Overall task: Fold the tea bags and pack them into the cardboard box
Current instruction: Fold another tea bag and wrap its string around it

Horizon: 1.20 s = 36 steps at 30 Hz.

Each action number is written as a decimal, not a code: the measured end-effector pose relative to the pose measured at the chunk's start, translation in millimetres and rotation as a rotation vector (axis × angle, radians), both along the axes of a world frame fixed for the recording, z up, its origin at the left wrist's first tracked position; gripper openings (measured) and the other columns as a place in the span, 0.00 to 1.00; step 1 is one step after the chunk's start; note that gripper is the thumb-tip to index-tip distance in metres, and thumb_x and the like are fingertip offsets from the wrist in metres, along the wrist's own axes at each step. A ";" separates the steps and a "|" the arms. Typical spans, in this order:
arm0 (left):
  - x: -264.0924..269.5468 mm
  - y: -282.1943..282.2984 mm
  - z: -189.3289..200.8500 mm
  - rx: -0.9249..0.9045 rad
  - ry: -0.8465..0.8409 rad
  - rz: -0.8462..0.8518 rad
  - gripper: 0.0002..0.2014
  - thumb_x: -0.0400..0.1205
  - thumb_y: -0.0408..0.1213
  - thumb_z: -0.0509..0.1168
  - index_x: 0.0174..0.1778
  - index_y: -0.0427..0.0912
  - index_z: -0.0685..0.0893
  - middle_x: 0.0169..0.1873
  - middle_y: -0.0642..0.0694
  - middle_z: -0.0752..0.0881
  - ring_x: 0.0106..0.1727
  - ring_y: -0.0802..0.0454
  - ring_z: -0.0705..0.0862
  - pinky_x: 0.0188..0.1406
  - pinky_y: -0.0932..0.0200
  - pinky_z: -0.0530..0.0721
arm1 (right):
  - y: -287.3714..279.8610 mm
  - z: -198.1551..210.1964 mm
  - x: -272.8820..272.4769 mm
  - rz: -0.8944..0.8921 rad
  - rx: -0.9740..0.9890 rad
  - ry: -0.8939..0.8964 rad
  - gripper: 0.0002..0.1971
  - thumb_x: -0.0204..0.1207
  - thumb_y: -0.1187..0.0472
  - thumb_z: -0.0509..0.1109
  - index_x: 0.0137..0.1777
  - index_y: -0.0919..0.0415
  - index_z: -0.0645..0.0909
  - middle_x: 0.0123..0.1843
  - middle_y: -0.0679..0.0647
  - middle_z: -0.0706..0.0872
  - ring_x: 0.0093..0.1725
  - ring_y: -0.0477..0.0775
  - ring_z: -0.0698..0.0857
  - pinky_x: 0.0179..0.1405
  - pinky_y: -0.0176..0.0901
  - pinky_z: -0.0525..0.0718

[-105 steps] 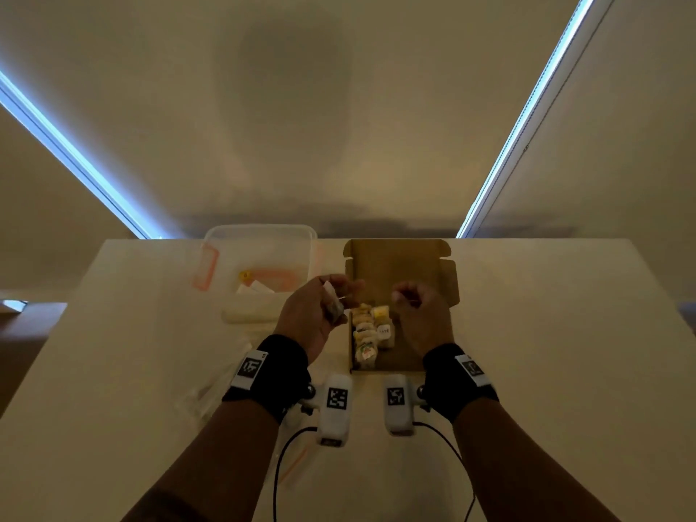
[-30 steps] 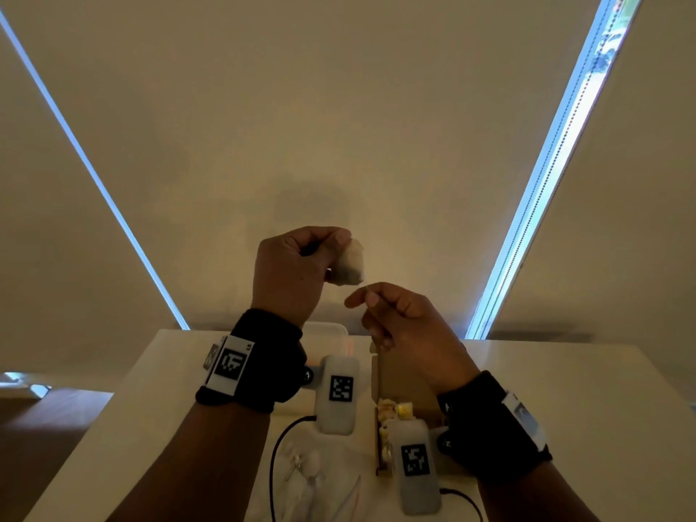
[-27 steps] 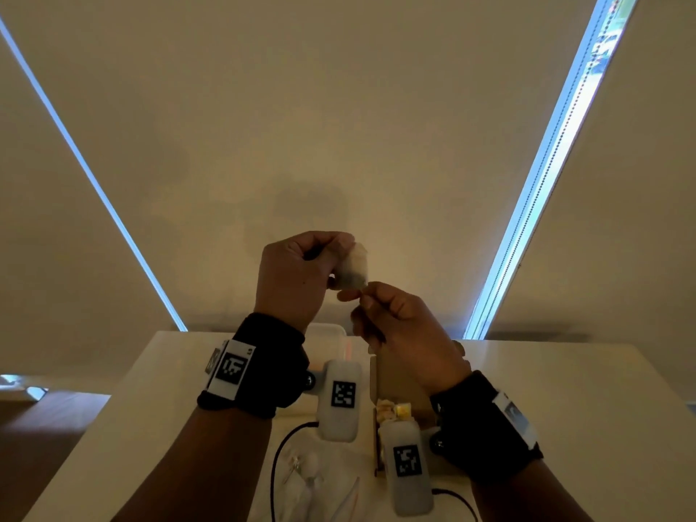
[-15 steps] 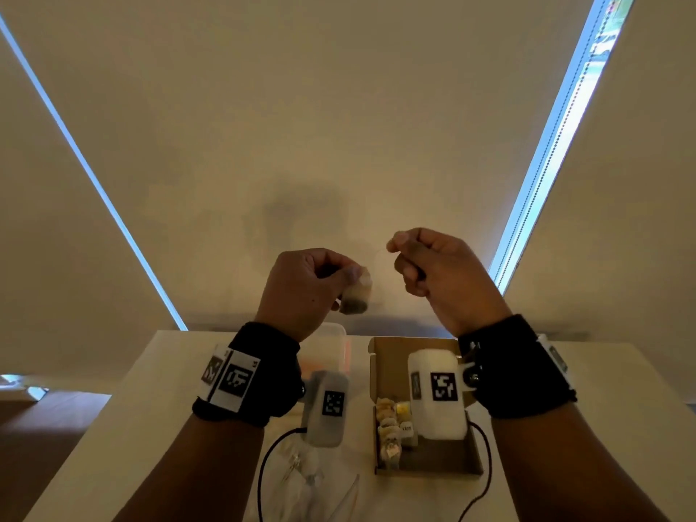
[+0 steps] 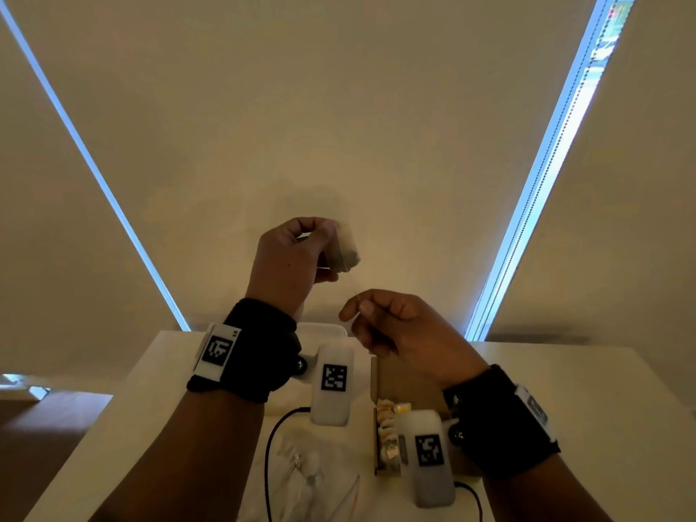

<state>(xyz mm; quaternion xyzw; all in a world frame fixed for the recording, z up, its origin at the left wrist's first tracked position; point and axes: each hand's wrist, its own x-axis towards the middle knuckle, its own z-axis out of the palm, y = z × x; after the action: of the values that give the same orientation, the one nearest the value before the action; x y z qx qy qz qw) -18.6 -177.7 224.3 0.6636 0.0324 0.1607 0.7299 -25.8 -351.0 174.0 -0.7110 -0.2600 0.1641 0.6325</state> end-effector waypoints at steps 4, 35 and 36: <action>-5.2 -3.3 0.6 -0.079 0.001 -0.178 0.06 0.87 0.34 0.66 0.51 0.37 0.88 0.34 0.43 0.90 0.35 0.46 0.89 0.37 0.53 0.83 | -9.8 10.9 9.6 0.002 -0.090 -0.032 0.13 0.89 0.60 0.61 0.57 0.63 0.88 0.37 0.53 0.89 0.34 0.52 0.82 0.37 0.39 0.79; -1.6 -15.4 -19.9 0.309 -0.082 0.001 0.06 0.85 0.33 0.71 0.50 0.37 0.93 0.34 0.46 0.94 0.35 0.53 0.93 0.38 0.64 0.89 | 19.3 21.4 11.5 -0.726 -0.280 -0.770 0.06 0.81 0.57 0.75 0.55 0.45 0.90 0.47 0.39 0.91 0.35 0.38 0.85 0.43 0.18 0.77; -2.0 -15.6 -19.3 0.278 -0.078 -0.006 0.06 0.85 0.31 0.70 0.51 0.36 0.93 0.34 0.46 0.94 0.34 0.55 0.92 0.37 0.67 0.87 | 20.0 17.6 9.8 -0.722 -0.281 -0.819 0.09 0.81 0.58 0.75 0.58 0.46 0.90 0.49 0.41 0.91 0.36 0.38 0.83 0.44 0.20 0.78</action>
<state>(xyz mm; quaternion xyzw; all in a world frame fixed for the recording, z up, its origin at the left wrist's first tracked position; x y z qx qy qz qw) -20.6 -193.3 205.0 0.7516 -0.0206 0.1872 0.6322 -16.0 -331.0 191.7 -0.8379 -0.2002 -0.3192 0.3949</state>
